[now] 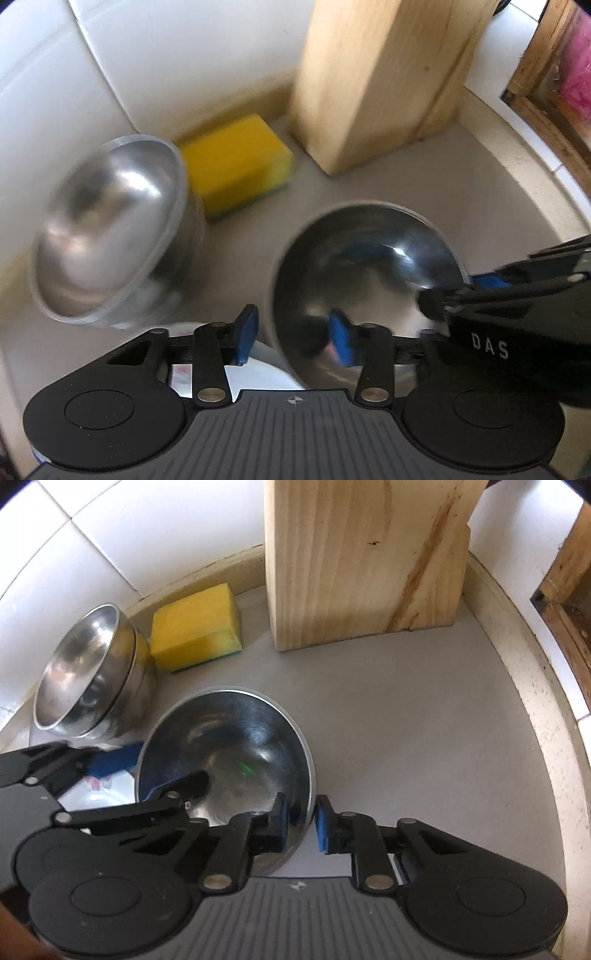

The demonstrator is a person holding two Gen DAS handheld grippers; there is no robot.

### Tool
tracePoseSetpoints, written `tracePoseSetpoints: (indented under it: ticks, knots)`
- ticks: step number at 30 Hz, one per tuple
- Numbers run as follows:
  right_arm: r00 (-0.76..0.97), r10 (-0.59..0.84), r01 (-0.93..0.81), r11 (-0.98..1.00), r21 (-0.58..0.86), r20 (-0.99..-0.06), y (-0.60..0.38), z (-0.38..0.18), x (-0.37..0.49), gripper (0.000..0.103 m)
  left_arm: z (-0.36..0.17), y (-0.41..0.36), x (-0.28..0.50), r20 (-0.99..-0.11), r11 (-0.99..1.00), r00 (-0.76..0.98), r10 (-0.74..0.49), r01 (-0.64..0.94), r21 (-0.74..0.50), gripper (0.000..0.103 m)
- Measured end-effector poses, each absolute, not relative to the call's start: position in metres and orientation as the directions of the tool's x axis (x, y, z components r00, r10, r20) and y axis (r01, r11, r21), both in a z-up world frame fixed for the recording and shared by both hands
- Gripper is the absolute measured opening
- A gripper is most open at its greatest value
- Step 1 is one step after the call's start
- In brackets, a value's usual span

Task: Organize plates and bowls
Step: 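Close both grippers on the rim of that steel bowl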

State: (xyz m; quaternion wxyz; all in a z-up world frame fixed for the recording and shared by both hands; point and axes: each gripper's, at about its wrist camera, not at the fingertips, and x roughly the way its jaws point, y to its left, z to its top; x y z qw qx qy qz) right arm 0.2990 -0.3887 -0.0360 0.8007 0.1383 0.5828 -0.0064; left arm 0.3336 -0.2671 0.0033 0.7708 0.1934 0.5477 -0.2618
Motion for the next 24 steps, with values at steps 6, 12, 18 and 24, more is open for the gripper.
tracePoseSetpoints:
  ticks: [6, 12, 18, 24]
  knots:
    - [0.34, 0.192, 0.177, 0.948, 0.263, -0.921, -0.4, -0.036, 0.295, 0.0, 0.002, -0.268, 0.334, -0.948, 0.796, 0.251, -0.198, 0.605, -0.006, 0.033]
    - [0.347, 0.189, 0.217, 0.937, 0.274, -0.919, -0.419, -0.035, 0.287, 0.0, 0.003, -0.267, 0.331, -0.947, 0.789, 0.21, -0.245, 0.61, -0.068, 0.024]
    - [0.351, 0.184, 0.2, 0.943, 0.266, -0.918, -0.416, -0.032, 0.282, 0.0, 0.013, -0.277, 0.32, -0.937, 0.77, 0.274, -0.216, 0.638, 0.009, 0.023]
    - [0.374, 0.183, 0.177, 0.948, 0.263, -0.909, -0.41, -0.012, 0.279, 0.0, 0.031, -0.27, 0.32, -0.924, 0.783, 0.306, -0.231, 0.623, 0.01, 0.023]
